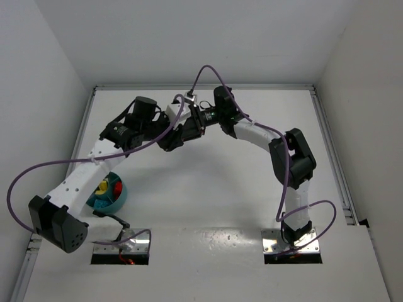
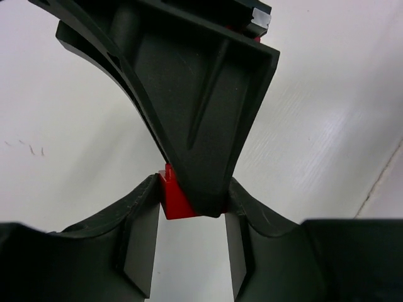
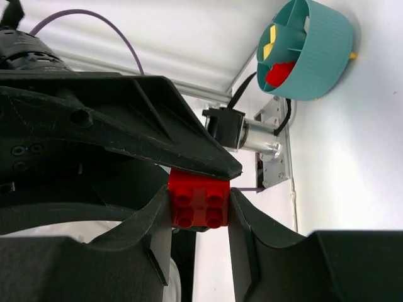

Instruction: Sort the legos into containers by color

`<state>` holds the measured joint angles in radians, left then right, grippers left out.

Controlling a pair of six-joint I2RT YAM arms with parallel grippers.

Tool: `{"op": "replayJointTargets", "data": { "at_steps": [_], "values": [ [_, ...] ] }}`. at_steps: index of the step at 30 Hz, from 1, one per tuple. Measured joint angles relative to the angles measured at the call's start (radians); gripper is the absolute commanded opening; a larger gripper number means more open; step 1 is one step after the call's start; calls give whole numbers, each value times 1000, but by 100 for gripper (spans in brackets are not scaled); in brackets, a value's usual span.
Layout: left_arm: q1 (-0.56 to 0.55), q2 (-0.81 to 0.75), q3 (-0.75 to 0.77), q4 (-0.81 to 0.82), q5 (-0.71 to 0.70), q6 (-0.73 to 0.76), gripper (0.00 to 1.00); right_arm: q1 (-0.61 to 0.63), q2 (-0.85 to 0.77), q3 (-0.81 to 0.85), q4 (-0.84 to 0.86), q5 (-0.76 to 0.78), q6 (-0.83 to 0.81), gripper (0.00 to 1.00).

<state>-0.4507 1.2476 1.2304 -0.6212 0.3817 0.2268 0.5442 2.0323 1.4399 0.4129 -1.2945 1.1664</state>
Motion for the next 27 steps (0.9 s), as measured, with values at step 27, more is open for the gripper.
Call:
{"op": "replayJointTargets", "data": {
  "at_steps": [27],
  "values": [
    [177, 14, 169, -651, -222, 562, 4, -154, 0, -72, -57, -81, -147, 82]
  ]
}}
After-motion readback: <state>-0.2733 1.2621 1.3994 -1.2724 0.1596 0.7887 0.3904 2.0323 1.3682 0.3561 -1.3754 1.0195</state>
